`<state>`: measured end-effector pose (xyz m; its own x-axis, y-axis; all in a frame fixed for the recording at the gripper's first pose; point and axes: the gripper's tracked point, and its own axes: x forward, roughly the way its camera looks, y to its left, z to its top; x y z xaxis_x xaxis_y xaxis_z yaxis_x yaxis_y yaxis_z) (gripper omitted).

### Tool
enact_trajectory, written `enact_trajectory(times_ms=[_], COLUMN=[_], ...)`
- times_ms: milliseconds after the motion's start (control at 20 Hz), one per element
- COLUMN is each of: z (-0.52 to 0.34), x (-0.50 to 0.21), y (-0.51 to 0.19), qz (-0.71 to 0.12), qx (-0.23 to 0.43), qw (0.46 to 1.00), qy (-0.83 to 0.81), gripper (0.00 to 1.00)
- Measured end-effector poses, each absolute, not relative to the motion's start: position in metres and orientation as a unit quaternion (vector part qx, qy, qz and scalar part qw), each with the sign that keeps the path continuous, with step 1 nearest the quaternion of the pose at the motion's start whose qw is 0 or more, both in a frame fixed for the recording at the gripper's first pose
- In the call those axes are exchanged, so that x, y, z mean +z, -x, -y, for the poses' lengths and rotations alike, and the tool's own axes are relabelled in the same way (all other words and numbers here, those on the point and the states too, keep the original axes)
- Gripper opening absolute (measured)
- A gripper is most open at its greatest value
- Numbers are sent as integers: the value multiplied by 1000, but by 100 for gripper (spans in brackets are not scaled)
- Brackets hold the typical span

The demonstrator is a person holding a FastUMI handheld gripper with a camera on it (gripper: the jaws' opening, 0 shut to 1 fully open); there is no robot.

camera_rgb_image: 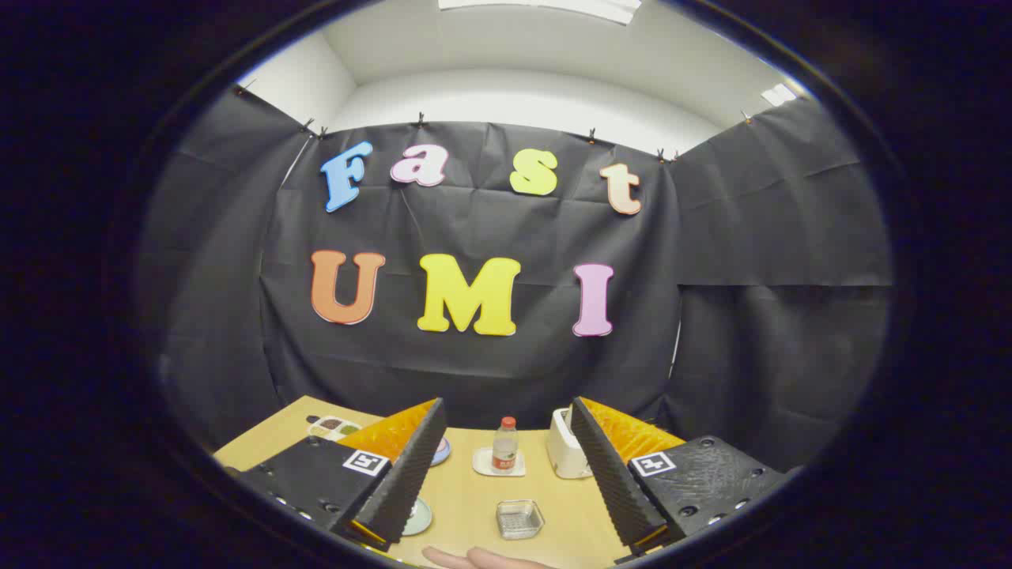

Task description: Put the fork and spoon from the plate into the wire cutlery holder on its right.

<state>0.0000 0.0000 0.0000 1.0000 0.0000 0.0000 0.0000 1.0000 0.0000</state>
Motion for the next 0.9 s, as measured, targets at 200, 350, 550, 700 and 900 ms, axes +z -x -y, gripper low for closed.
enact_trajectory(times_ms=[200,350,550,700,900], z=[-25,-40,-55,-63,-73], x=[-6,-12,-20,-37,-71], y=[-7,-13,-18,-25,-33], qz=[-12,-17,-23,-38,-71], qx=[8,16,26,27,28], qw=[1000,1000,999,999,997], qy=[10,13,20,25,29], gripper=[95,95,95,95,96])
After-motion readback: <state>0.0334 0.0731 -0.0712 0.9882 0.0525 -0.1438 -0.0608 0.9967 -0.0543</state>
